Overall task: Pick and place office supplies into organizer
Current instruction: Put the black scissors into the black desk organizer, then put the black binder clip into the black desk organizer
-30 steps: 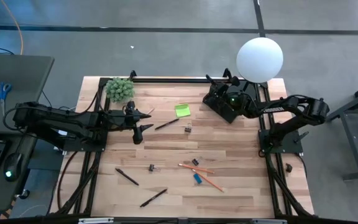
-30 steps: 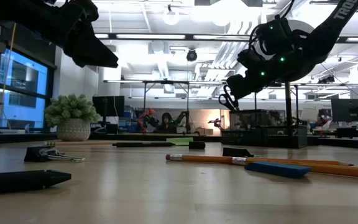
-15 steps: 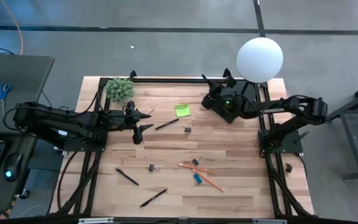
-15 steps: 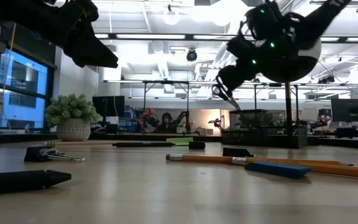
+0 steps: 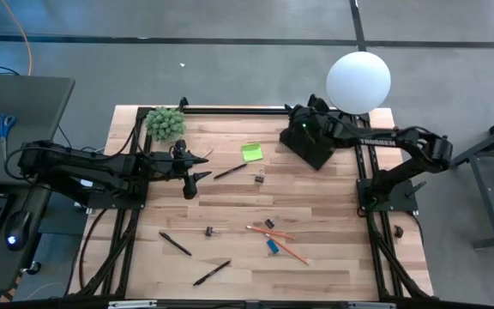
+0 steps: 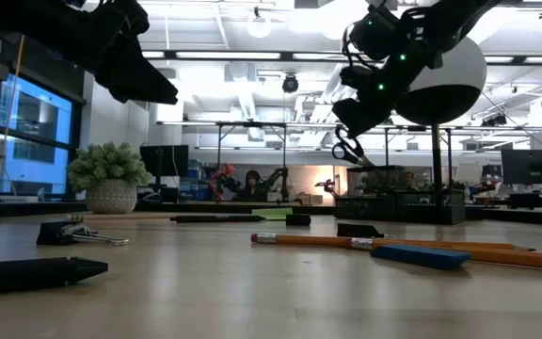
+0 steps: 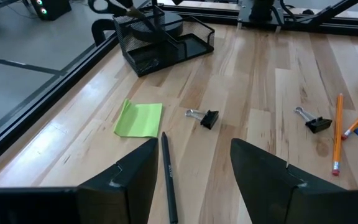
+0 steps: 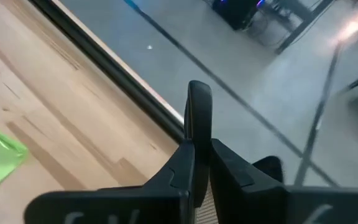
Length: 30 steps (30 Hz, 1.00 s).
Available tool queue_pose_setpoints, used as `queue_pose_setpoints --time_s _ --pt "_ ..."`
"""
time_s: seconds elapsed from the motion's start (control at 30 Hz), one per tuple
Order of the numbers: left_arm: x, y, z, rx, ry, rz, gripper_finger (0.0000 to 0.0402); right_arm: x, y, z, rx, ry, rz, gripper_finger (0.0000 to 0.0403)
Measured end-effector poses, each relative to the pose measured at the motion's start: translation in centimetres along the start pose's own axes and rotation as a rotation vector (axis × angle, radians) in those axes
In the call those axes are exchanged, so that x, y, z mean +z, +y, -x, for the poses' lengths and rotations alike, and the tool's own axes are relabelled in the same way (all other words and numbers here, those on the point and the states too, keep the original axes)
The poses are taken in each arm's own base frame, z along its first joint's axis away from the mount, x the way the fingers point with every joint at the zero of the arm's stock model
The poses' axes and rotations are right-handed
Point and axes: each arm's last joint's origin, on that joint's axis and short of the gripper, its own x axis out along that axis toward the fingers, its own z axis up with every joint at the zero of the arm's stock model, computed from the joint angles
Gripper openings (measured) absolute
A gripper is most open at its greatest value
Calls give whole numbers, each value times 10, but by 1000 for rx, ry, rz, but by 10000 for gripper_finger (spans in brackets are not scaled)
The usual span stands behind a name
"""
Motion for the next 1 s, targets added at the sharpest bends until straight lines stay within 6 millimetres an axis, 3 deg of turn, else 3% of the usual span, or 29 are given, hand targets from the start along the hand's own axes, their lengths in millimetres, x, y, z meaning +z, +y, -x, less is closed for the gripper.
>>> queue_pose_setpoints --time_s 0.13,0.3,0.6,0.83,1.0 --pt "0 0 0 0 0 0 189 -7 -5 -5 1 24 -23 32" --pt "0 0 0 0 0 0 189 -13 -6 -7 -26 38 -33 75" --pt "0 0 0 0 0 0 189 -10 -4 -5 -39 9 -21 123" --pt "0 0 0 0 2 -1 188 -3 18 8 59 -56 11 125" --pt "-1 0 0 1 6 -2 189 2 42 24 328 -90 28 125"
